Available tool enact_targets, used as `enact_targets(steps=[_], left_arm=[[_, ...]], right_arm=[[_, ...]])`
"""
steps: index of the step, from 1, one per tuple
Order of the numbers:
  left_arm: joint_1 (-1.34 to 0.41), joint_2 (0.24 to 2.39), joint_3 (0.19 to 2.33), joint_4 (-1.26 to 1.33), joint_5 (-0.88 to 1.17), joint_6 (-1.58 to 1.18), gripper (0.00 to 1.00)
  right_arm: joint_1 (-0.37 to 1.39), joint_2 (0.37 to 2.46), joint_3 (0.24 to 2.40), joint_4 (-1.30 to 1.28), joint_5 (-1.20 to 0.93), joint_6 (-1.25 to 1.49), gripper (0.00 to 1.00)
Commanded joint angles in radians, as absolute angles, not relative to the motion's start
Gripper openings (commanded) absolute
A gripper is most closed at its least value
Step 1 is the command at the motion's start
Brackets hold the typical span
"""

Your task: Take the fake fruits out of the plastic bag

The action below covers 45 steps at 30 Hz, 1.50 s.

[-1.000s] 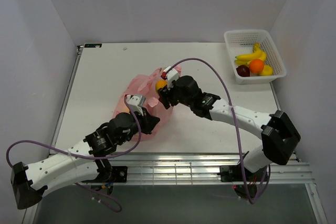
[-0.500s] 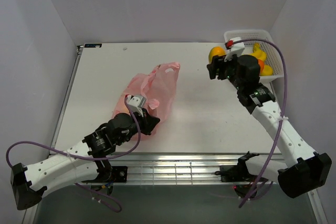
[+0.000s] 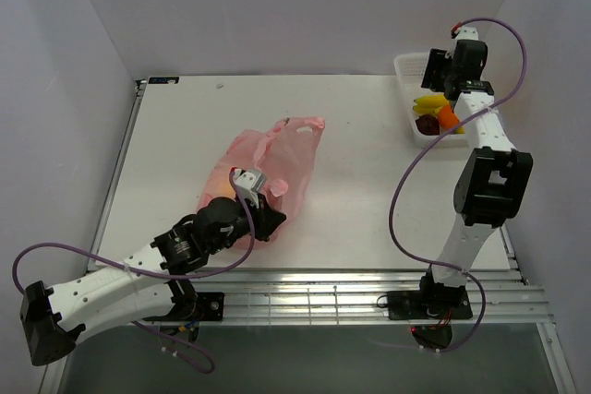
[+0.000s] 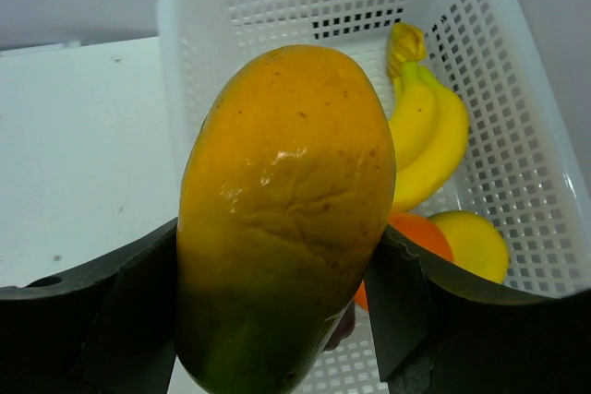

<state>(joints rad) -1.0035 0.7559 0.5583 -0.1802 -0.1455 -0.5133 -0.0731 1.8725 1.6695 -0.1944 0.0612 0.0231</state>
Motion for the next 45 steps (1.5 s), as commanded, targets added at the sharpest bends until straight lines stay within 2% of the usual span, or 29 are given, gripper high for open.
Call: enact_targets(steps=[1, 4, 5, 7, 11, 14, 20, 24, 28, 31, 36, 45], left_arm=[[-1.006, 0.747, 0.594, -0.195, -0.117, -0.514, 0.0], [-1.006, 0.735, 0.592, -0.209, -0.12, -0.522, 0.0], [-1.006, 0.729, 0.592, -0.213, -0.12, -0.523, 0.0], [-1.006, 0.727, 0.594, -0.216, -0.118, -0.523, 0.0], [-1.006, 0.73, 0.61, -0.241, -0.117, -0.52, 0.0], [-1.006, 0.732, 0.618, -0.248, -0.117, -0.52, 0.0], [-1.006, 0.719, 0.614, -0.241, -0.129, -0.528, 0.0], [-1.006, 0.709, 0.606, -0.235, -0.127, -0.529, 0.0], [-1.006, 0.698, 0.6, -0.23, -0.117, -0.526, 0.0], [-1.006, 0.695, 0.597, -0.224, -0.094, -0.531, 0.0], [-1.006, 0.693, 0.594, -0.235, -0.086, -0.537, 0.0], [-1.006, 0.684, 0.617, -0.267, -0.094, -0.532, 0.0]], right_arm=[[-0.104, 1.983, 1.85, -0.282, 0.141, 0.014, 0.6], [-0.107, 2.029, 1.951, -0.379, 0.103, 0.008, 0.95], [-0.104, 2.02, 1.95, -0.383, 0.041, 0.006, 0.98], [-0.095, 1.945, 1.881, -0.374, -0.052, 0.005, 0.93], [-0.046, 1.729, 1.68, -0.298, -0.295, -0.026, 0.9], [0.0, 1.458, 1.469, -0.214, -0.398, -0.008, 0.9], [0.28, 1.143, 1.136, -0.133, -0.573, 0.043, 0.9], [0.471, 1.057, 1.016, -0.037, -0.686, 0.101, 0.9], [0.653, 1.106, 1.044, -0.112, -0.591, 0.061, 0.9], [0.737, 1.228, 1.118, -0.179, -0.493, 0.025, 0.9], [0.808, 1.445, 1.224, -0.227, -0.369, -0.05, 0.9], [0.839, 1.663, 1.269, -0.216, -0.262, -0.15, 0.92]])
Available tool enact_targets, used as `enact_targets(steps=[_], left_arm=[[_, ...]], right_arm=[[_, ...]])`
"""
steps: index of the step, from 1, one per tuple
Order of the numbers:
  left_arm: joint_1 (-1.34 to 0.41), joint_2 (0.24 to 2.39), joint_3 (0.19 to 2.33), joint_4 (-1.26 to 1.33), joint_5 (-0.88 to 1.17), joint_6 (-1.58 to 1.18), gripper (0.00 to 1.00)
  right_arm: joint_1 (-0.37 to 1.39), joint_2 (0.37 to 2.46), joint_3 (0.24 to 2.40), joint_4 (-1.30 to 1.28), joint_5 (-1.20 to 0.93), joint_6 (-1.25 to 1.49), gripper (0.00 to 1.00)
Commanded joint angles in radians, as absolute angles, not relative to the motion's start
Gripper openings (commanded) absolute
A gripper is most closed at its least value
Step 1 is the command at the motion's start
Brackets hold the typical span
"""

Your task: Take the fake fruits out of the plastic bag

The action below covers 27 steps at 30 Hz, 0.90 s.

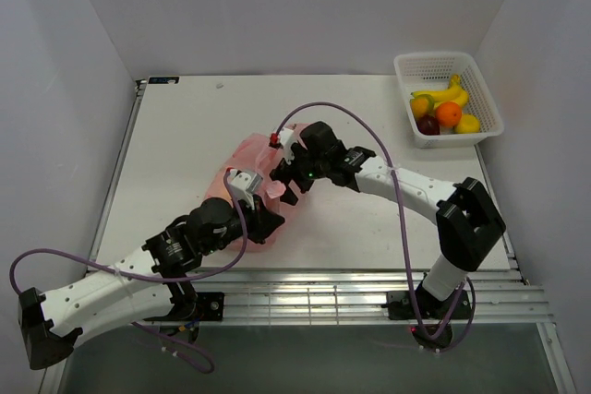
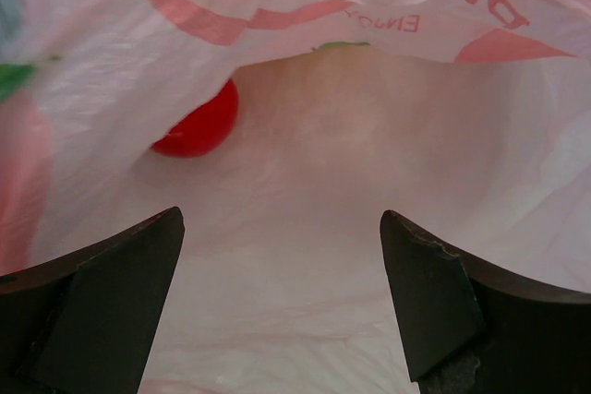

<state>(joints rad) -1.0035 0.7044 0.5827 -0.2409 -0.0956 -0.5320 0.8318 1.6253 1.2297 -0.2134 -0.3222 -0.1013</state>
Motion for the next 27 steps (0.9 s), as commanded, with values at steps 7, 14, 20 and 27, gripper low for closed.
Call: enact_targets(steps=[7, 14, 20, 27], left_arm=[[-1.006, 0.673, 0.656, -0.269, -0.121, -0.517, 0.0], [-1.006, 0.724, 0.741, -0.239, -0.117, -0.45, 0.0], [-1.006, 0.785, 0.782, -0.236, -0.132, -0.391, 0.0], [-1.006, 0.752, 0.739, -0.261, -0.167, -0.414, 0.0]], right_arm=[[0.882, 1.721, 1.201, -0.132, -0.282, -0.134, 0.93], [0.957, 1.73, 1.151, 0.024, -0.402, -0.092, 0.92], [0.965, 1.718, 1.085, 0.124, -0.541, -0.023, 0.91], [0.983, 1.687, 1.042, 0.041, -0.607, -0.067, 0.9]])
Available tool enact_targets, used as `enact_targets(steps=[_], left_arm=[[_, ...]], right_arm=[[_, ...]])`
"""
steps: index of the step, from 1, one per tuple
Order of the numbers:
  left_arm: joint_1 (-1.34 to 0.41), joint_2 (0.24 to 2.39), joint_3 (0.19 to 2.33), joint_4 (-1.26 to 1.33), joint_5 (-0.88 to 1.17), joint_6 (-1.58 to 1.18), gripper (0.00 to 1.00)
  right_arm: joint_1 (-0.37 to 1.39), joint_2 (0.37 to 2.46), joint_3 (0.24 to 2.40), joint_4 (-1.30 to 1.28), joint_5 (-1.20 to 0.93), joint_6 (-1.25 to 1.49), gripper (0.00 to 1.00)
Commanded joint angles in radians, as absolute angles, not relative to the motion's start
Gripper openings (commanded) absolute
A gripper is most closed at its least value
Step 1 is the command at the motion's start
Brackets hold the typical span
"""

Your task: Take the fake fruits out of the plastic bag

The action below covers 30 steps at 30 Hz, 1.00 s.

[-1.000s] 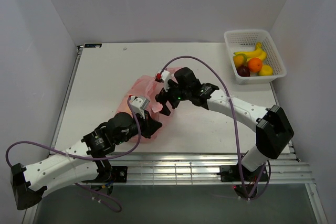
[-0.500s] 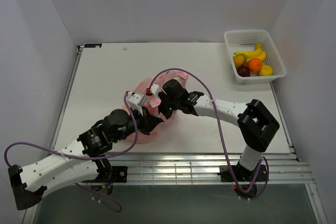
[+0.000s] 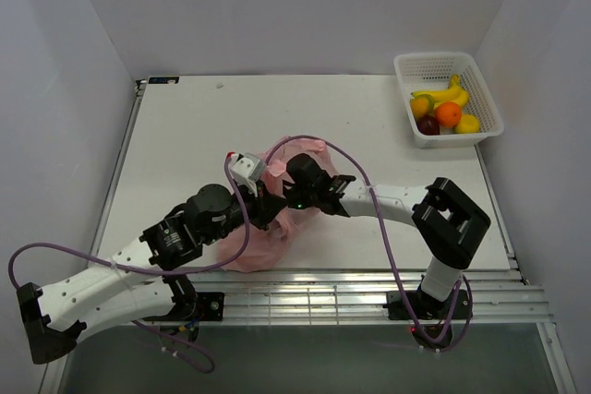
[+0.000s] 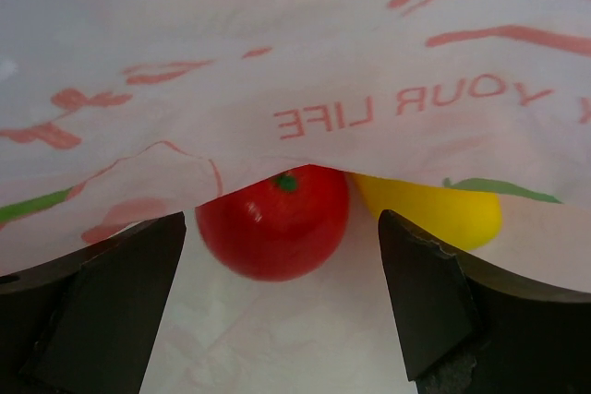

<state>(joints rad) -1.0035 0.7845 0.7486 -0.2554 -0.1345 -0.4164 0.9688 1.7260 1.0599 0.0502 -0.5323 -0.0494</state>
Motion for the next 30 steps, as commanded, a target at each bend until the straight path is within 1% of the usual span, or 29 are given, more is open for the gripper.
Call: enact_targets(steps=[1, 5, 13, 20, 24, 26, 27, 29, 30], left_arm=[[-1.006, 0.744, 0.733, -0.267, -0.169, -0.417, 0.0], [-1.006, 0.715, 0.709, -0.273, -0.173, -0.436, 0.0], [-1.006, 0.739, 0.703, -0.267, -0.135, -0.449, 0.0], [-1.006, 0.741, 0.701, -0.267, -0.141, -0.44, 0.0], [-1.006, 0.733, 0.684, -0.262, -0.149, -0.448, 0.0], [-1.006, 0.733, 0.684, -0.261, -0.147, -0.452, 0.0], [-1.006, 0.732, 0.687, -0.259, -0.147, -0.454, 0.0], [-1.006, 0.729, 0.686, -0.259, -0.149, -0.454, 0.0], [-1.006, 0.727, 0.687, -0.261, -0.15, -0.453, 0.0]], right_arm=[[0.985, 1.674, 1.032, 0.032, -0.648, -0.072, 0.9], [1.014, 1.643, 1.005, 0.025, -0.703, -0.098, 0.9], [1.089, 1.732, 1.043, 0.017, -0.533, -0.092, 0.9], [1.163, 1.766, 0.993, -0.017, -0.476, -0.113, 0.9], [1.189, 1.767, 0.994, -0.038, -0.387, -0.095, 0.98], [1.19, 1.761, 0.993, -0.022, -0.344, -0.059, 0.81], [1.19, 1.758, 0.989, -0.014, -0.322, -0.045, 0.61], [1.19, 1.744, 0.983, 0.009, -0.264, -0.034, 0.44], [1.19, 1.729, 0.974, 0.023, -0.237, -0.029, 0.3]])
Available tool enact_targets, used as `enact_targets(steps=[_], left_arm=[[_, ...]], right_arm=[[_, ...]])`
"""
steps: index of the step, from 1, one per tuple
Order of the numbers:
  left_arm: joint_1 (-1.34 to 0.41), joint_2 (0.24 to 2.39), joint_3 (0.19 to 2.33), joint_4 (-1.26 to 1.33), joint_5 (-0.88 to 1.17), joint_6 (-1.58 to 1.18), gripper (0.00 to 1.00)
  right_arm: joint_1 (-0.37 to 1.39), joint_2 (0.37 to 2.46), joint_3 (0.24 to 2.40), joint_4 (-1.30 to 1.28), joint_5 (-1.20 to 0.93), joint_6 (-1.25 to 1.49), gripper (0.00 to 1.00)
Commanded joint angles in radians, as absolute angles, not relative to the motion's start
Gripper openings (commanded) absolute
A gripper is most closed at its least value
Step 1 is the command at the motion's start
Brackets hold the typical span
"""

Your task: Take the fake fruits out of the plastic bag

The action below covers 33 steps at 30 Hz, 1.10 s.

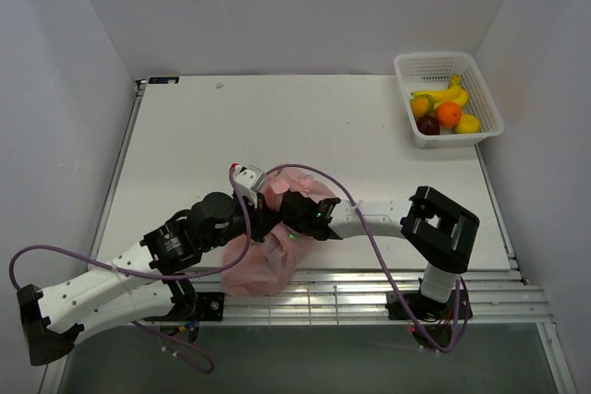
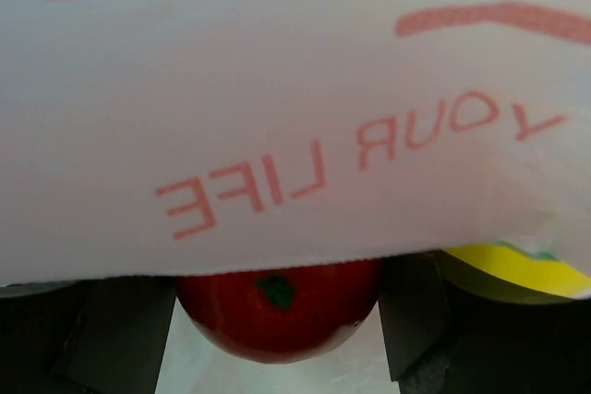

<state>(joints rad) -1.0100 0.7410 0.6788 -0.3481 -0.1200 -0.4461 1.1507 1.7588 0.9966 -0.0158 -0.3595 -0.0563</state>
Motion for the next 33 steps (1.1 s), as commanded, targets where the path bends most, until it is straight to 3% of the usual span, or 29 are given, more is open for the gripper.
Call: enact_targets(steps=[1, 3, 9, 16, 25, 33], left_arm=[[-1.006, 0.724, 0.689, -0.261, -0.15, -0.453, 0.0], [-1.006, 0.719, 0.69, -0.265, -0.147, -0.449, 0.0], [-1.006, 0.712, 0.692, -0.265, -0.158, -0.448, 0.0], [-1.006, 0.706, 0.696, -0.247, -0.184, -0.425, 0.0], [-1.006, 0.718, 0.709, -0.232, -0.207, -0.41, 0.0], [-1.006, 0.742, 0.707, -0.215, -0.23, -0.403, 0.0]], right_arm=[[1.19, 1.718, 0.971, 0.029, -0.227, -0.029, 0.26], [1.19, 1.695, 0.969, 0.04, -0.21, -0.011, 0.16], [1.175, 1.548, 0.994, 0.028, -0.097, 0.018, 0.08], [0.977, 1.399, 1.017, 0.002, -0.112, 0.1, 0.08], [0.852, 1.312, 1.104, -0.113, -0.044, 0.04, 0.08], [0.727, 1.249, 1.25, -0.112, -0.217, 0.051, 0.08]])
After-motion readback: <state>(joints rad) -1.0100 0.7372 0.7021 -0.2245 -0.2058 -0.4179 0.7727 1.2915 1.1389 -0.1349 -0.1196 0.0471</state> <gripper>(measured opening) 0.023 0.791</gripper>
